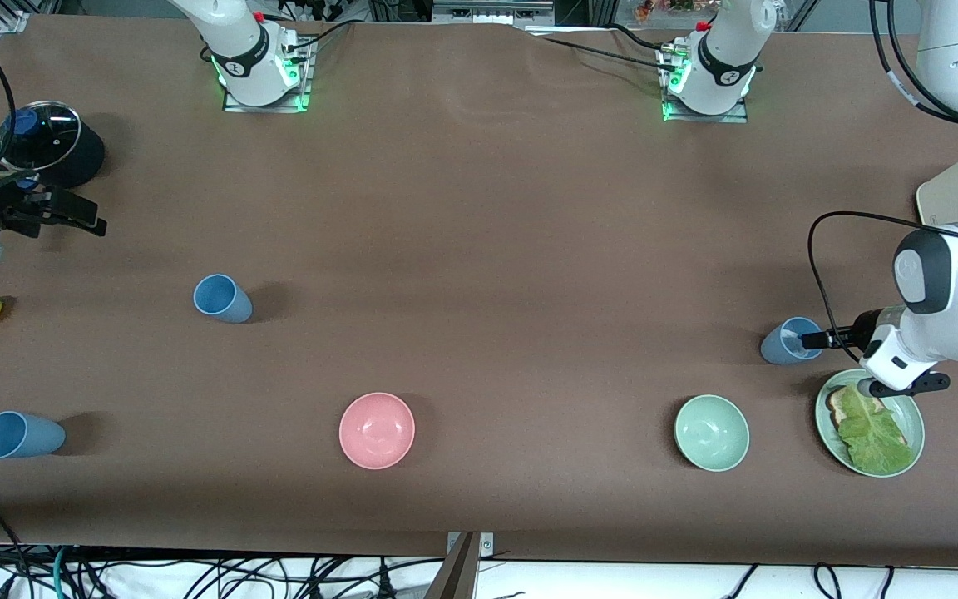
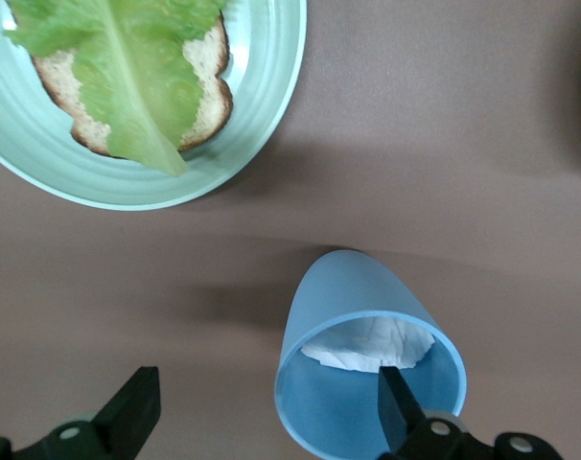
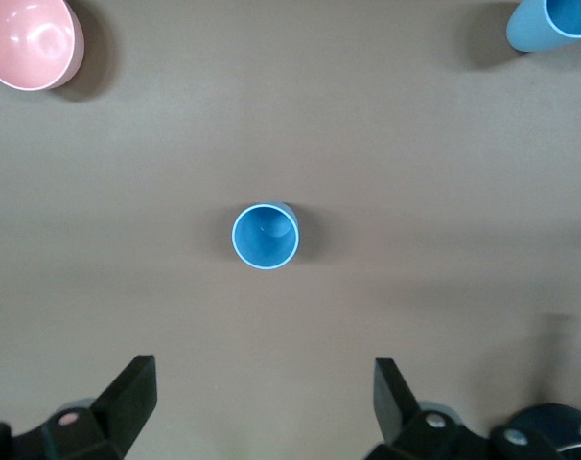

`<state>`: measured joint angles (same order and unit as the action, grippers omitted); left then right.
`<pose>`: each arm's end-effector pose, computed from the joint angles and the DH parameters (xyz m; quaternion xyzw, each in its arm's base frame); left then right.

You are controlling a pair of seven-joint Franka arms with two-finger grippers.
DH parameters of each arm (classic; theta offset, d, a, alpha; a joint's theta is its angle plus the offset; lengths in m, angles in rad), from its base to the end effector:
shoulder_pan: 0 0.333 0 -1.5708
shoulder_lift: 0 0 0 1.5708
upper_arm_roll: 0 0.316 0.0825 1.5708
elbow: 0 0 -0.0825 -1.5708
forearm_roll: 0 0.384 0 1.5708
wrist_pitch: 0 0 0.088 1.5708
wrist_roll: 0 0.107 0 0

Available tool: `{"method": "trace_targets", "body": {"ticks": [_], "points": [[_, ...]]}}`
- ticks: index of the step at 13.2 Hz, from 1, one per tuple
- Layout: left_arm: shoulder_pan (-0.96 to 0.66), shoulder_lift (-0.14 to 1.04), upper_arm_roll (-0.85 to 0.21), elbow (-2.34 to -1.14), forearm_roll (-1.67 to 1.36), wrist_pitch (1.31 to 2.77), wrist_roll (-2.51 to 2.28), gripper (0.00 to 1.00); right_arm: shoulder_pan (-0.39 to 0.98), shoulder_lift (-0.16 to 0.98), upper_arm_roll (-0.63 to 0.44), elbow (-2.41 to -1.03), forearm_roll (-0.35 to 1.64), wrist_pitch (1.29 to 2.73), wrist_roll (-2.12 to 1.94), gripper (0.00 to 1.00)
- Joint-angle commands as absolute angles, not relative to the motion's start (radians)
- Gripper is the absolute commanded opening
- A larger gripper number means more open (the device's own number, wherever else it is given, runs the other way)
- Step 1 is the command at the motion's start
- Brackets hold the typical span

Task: Stack blue cups with both arms
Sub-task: 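Reach the left gripper to the blue cup beside the plate and grasp it, then set the cup mid-table with the left gripper while the right gripper reaches another cup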

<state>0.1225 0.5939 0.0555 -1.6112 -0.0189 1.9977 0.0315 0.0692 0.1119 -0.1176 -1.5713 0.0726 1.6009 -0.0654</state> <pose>0.6579 0.1129 0.2653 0.9919 0.0744 -0.1033 0.0030 0.5867 -0.0174 0.5635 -0.9987 -0.0060 0.0390 0.0319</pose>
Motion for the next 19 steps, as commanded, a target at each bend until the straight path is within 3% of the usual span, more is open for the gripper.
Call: {"method": "trace_targets", "body": {"ticks": [1,3,4,5,11,14,19], "points": [[0.118,0.607,0.058,-1.601,-0.032,2.005,0.043,0.87,0.071,0.141,-0.114,-1.545,0.089,1.583,-0.074,1.0],[0.117,0.614,0.058,-1.6,-0.032,2.005,0.035,0.35,0.083,0.144,-0.112,-1.543,0.087,1.586,-0.074,1.0],[0.115,0.615,0.058,-1.597,-0.032,2.005,0.031,0.14,0.084,0.153,-0.112,-1.543,0.087,1.585,-0.075,1.0],[0.117,0.615,0.058,-1.595,-0.035,2.003,0.029,0.0,0.083,0.161,-0.112,-1.543,0.087,1.582,-0.078,1.0],[0.104,0.614,0.026,-1.537,-0.037,1.99,-0.092,0.0,0.11,0.219,-0.11,-1.542,0.001,1.589,-0.106,1.0],[0.098,0.583,-0.076,-1.536,-0.04,1.918,-0.229,0.0,0.126,0.227,-0.112,-1.545,-0.049,1.583,-0.107,1.0],[0.097,0.558,-0.361,-1.537,-0.038,1.867,-0.62,0.0,0.115,0.242,-0.118,-1.597,0.063,1.644,-0.149,1.0]]}}
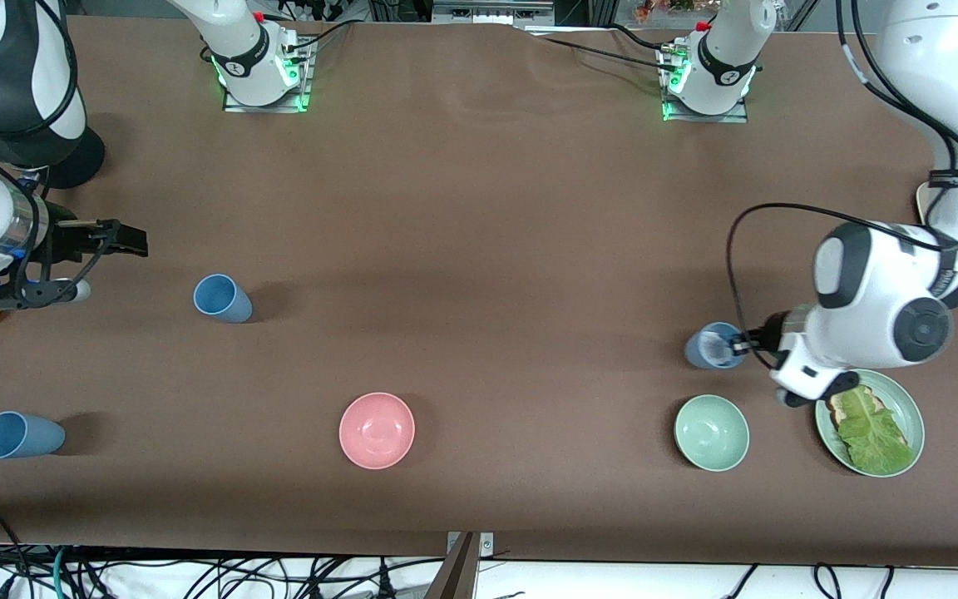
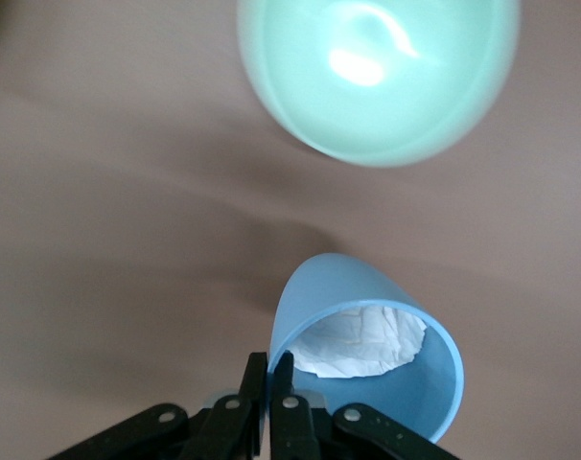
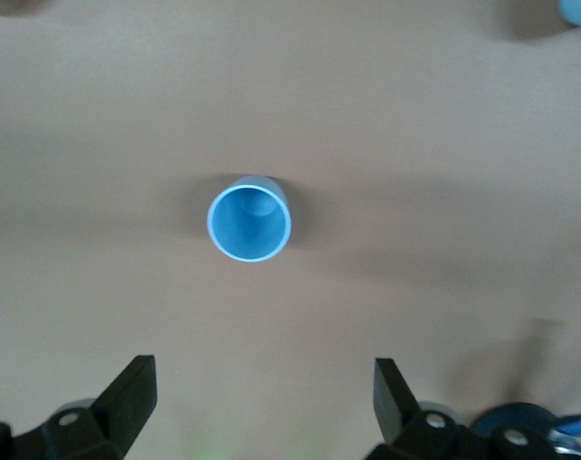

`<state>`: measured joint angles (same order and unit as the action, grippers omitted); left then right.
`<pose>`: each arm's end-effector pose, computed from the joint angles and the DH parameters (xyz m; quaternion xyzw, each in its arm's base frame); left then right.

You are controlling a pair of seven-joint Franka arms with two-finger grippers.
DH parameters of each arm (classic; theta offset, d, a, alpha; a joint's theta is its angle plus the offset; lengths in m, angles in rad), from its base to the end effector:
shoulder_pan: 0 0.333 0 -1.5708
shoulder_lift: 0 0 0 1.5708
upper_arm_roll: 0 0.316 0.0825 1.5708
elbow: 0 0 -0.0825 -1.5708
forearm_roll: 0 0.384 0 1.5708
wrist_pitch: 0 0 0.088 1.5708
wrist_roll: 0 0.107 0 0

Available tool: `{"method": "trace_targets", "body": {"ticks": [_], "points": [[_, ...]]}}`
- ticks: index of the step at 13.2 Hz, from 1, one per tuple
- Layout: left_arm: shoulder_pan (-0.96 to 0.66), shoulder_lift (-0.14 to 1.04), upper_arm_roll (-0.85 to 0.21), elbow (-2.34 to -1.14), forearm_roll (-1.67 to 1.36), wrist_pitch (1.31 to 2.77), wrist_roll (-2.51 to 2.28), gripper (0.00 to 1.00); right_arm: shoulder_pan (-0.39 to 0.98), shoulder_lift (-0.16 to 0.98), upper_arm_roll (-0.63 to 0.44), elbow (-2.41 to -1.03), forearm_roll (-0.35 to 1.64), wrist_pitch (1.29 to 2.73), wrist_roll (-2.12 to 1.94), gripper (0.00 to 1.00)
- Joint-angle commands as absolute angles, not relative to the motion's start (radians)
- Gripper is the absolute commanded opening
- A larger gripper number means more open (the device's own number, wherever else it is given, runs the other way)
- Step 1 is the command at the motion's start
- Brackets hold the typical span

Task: Stack blue cups with both arms
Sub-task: 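Set the cup mid-table with the left gripper while the right gripper reaches another cup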

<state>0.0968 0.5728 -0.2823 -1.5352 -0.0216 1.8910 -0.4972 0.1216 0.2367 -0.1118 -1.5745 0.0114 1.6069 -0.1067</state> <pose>0.6686 -0.0998 0.3175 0.9764 0.1719 -0.1210 0.0496 0.6110 0.0131 0.4877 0.9932 0.0573 -0.1015 0.0026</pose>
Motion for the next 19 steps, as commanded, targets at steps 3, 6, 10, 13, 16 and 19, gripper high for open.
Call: {"method": "trace_targets", "body": {"ticks": [3,6,10,13,16,19], "points": [[-0.03,0.574,-0.423,-1.536,-0.034,1.888,-0.831,0.0,0.115,0.218,-0.123,-1.708,0.069,1.756,-0.19,1.0],[-0.155,0.607,-0.422,-1.536,-0.028,2.014,-0.971,0.0,0.115,0.212,-0.146,-1.839,0.069,1.92,-0.233,1.0],[-0.262,0.661,-0.413,-1.534,-0.021,2.134,-1.066,0.0,0.114,0.265,-0.156,-1.914,0.071,2.063,-0.233,1.0],[-0.268,0.675,-0.411,-1.534,0.0,2.134,-1.066,0.0,0.112,0.327,-0.155,-1.905,0.11,2.132,-0.233,1.0],[-0.267,0.681,-0.413,-1.534,0.021,2.134,-1.066,0.39,0.112,0.377,-0.153,-1.873,0.144,2.152,-0.236,1.0],[-0.259,0.675,-0.411,-1.504,0.025,2.122,-1.065,1.0,0.118,0.419,-0.149,-1.874,0.15,2.204,-0.236,0.99]]}}
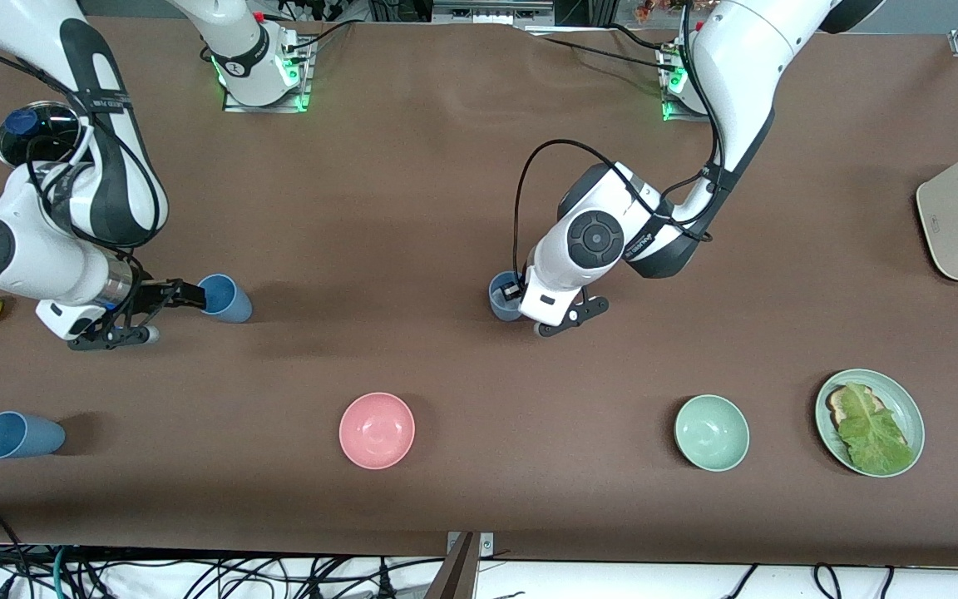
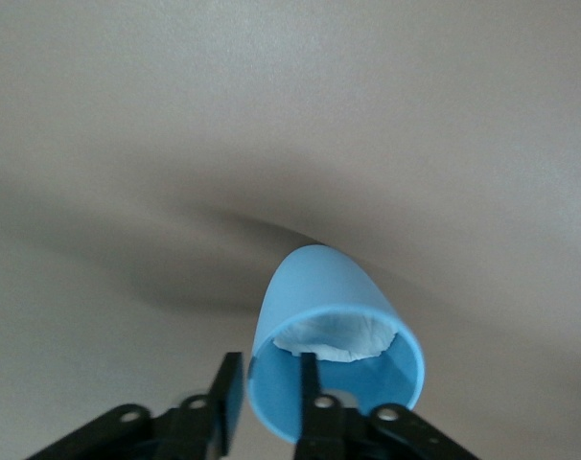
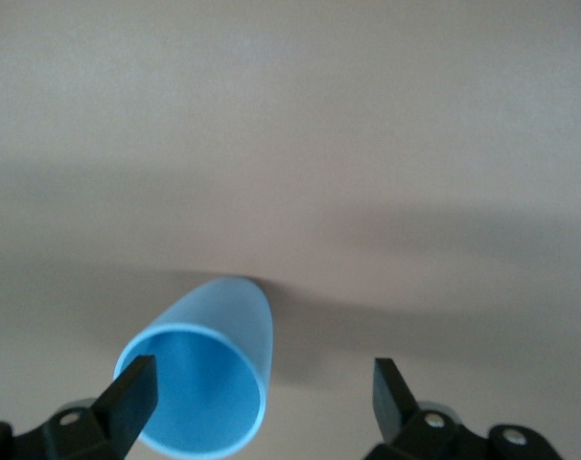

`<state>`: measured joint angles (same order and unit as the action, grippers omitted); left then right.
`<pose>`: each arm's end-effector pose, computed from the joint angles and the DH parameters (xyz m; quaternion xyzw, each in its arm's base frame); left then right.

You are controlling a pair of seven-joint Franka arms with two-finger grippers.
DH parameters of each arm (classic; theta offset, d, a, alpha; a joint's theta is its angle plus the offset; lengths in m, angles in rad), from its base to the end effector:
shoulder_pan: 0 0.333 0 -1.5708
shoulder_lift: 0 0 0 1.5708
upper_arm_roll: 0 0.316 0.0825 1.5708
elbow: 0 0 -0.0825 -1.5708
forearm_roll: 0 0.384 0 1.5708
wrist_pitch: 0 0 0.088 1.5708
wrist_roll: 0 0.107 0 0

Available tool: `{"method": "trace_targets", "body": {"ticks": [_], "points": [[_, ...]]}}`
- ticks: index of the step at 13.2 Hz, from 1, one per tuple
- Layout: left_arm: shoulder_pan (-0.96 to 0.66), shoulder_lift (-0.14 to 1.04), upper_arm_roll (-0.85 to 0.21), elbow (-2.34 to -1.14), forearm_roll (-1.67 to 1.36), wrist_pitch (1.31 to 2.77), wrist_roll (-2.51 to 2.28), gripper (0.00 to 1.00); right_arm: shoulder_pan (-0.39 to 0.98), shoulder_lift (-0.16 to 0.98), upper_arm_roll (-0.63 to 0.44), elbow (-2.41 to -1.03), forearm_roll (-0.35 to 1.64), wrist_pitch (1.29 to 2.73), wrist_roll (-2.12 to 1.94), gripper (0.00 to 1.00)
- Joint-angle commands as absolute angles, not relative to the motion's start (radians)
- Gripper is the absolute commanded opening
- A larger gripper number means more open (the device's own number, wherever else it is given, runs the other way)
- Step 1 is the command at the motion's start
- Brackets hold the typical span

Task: Stack blue cups with both arms
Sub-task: 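Set the cup mid-table with the left gripper while the right gripper reaches another cup, then withdraw the left gripper while the right gripper grasps the blue cup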

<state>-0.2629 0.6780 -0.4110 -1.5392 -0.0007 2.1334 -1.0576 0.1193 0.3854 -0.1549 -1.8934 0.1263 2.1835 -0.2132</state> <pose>0.5741 -0.4014 0.2791 0.9653 0.2273 -0.1070 0.0708 0.6183 -0.0126 0.2955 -0.9973 -0.0543 0.0415 0.0261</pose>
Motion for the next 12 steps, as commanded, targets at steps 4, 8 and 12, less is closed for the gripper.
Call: {"method": "trace_targets", "body": {"ticks": [4,8,12], "points": [[-0.172,0.663,-0.407,-1.354,0.026,1.923,-1.002,1.0,0.118,0.42,-0.149,-1.902,0.152,2.207,-0.233,0.96],[0.016,0.657,-0.403,-1.241,0.025,1.708,-0.82,1.0,0.118,0.419,-0.143,-1.92,0.17,2.204,-0.222,0.66],[0.202,0.634,-0.405,-1.243,0.175,1.678,-0.607,1.0,0.12,0.413,-0.126,-1.931,0.193,2.197,-0.218,0.4]]}}
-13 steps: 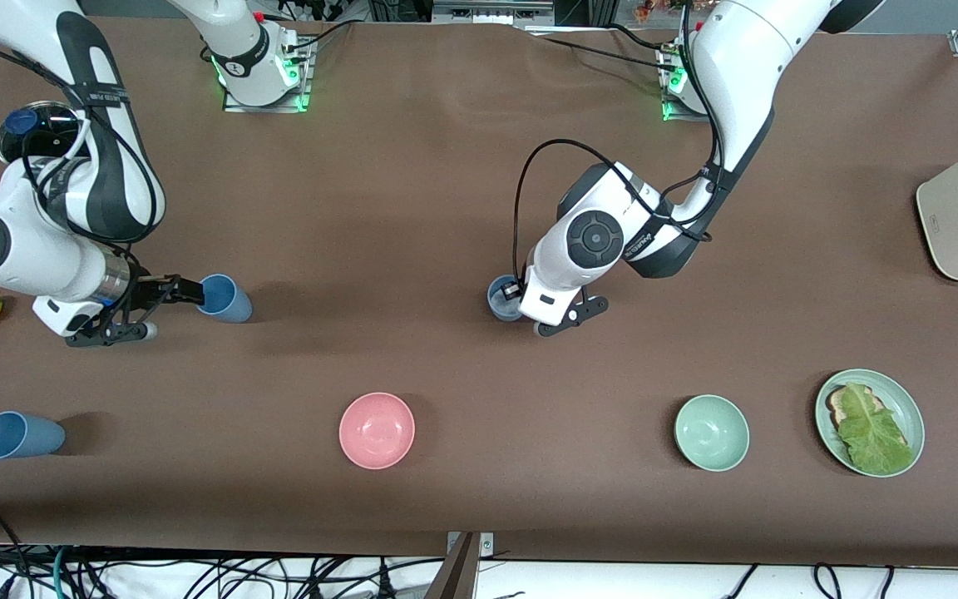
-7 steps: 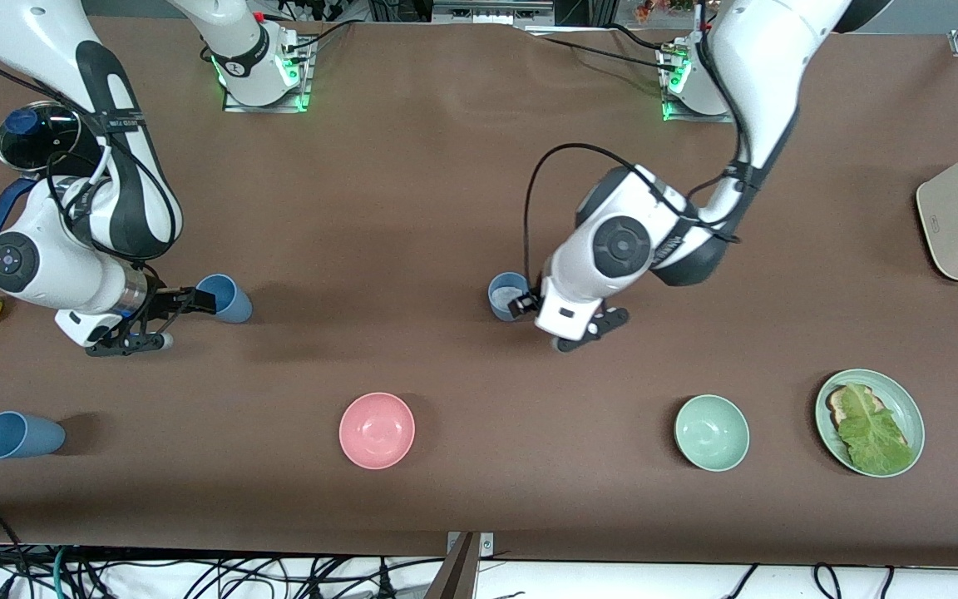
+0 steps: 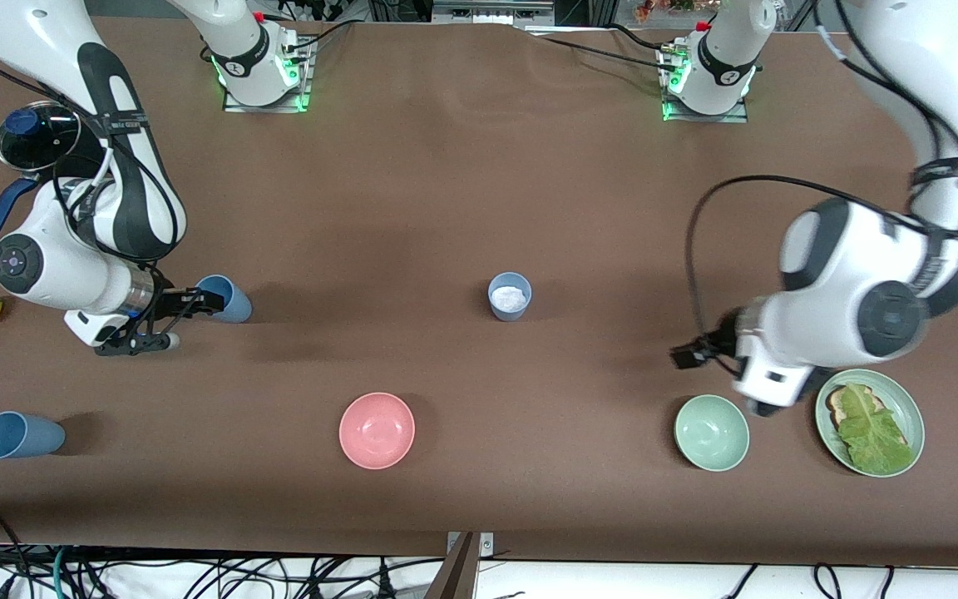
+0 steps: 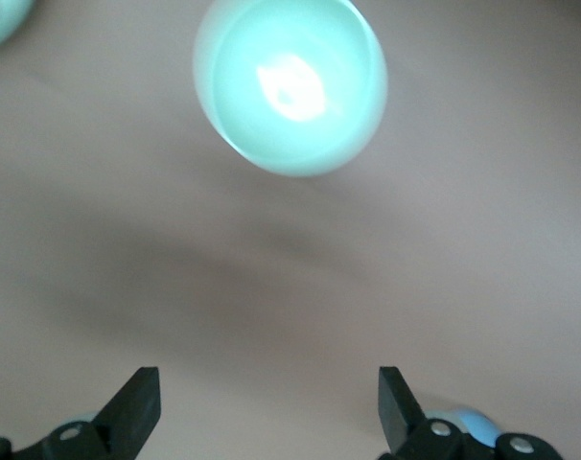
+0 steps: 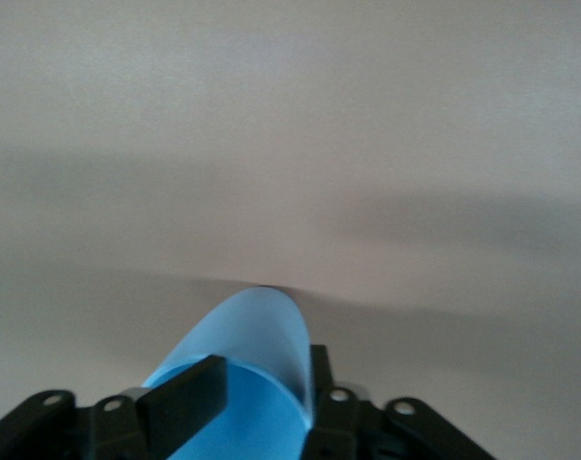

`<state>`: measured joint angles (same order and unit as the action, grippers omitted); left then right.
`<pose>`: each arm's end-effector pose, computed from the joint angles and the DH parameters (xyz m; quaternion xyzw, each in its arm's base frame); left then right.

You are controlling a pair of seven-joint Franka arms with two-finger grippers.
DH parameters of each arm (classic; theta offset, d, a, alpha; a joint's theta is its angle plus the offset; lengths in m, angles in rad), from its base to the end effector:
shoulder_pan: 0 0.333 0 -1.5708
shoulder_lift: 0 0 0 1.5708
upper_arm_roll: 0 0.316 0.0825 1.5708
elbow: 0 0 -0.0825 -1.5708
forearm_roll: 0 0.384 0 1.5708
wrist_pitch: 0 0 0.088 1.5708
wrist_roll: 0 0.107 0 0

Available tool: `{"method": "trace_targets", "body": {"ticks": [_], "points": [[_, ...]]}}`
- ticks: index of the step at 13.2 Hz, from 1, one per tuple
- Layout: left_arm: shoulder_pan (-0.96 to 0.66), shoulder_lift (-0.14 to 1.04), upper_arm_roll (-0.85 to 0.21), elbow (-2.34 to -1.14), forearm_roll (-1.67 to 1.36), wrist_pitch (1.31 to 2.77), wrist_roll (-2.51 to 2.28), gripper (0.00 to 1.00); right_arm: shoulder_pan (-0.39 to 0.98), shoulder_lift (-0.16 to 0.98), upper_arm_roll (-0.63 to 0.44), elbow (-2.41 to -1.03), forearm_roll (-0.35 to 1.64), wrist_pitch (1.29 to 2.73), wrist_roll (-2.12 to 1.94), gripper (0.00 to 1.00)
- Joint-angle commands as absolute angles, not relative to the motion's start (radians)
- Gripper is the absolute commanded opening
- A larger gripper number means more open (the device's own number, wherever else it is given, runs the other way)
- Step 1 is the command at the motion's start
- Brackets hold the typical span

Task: Stack blue cups with both arms
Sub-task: 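Withdraw the left gripper while the right gripper grasps the blue cup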

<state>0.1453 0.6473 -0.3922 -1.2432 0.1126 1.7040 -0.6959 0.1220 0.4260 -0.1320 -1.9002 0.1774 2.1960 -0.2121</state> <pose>0.7054 -0.0977 0.3946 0.9667 0.2376 -0.0913 0.0247 0.6158 0.0037 0.2681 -0.9961 -0.0485 0.0569 0.0476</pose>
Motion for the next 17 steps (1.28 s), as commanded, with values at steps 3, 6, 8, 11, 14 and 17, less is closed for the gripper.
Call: {"method": "trace_targets", "body": {"ticks": [3,6,8,11,14,17], "points": [[0.314,0.627,-0.406,-1.241,0.232,1.675,-0.433,1.0,0.12,0.405,-0.126,-1.948,0.235,2.192,-0.218,0.42],[0.373,0.62,-0.405,-1.243,0.236,1.675,-0.335,1.0,0.118,0.393,-0.129,-1.934,0.235,2.154,-0.219,0.61],[0.387,0.617,-0.403,-1.243,0.236,1.675,-0.304,1.0,0.118,0.38,-0.136,-1.913,0.235,2.105,-0.219,0.69],[0.39,0.611,-0.405,-1.243,0.236,1.672,-0.302,1.0,0.115,0.373,-0.138,-1.917,0.235,2.069,-0.222,0.72],[0.388,0.589,-0.405,-1.244,0.236,1.634,-0.289,1.0,0.115,0.373,-0.141,-1.933,0.235,2.071,-0.229,0.73],[0.387,0.563,-0.407,-1.244,0.245,1.597,-0.174,1.0,0.114,0.377,-0.141,-1.959,0.235,2.092,-0.235,0.71]]}}
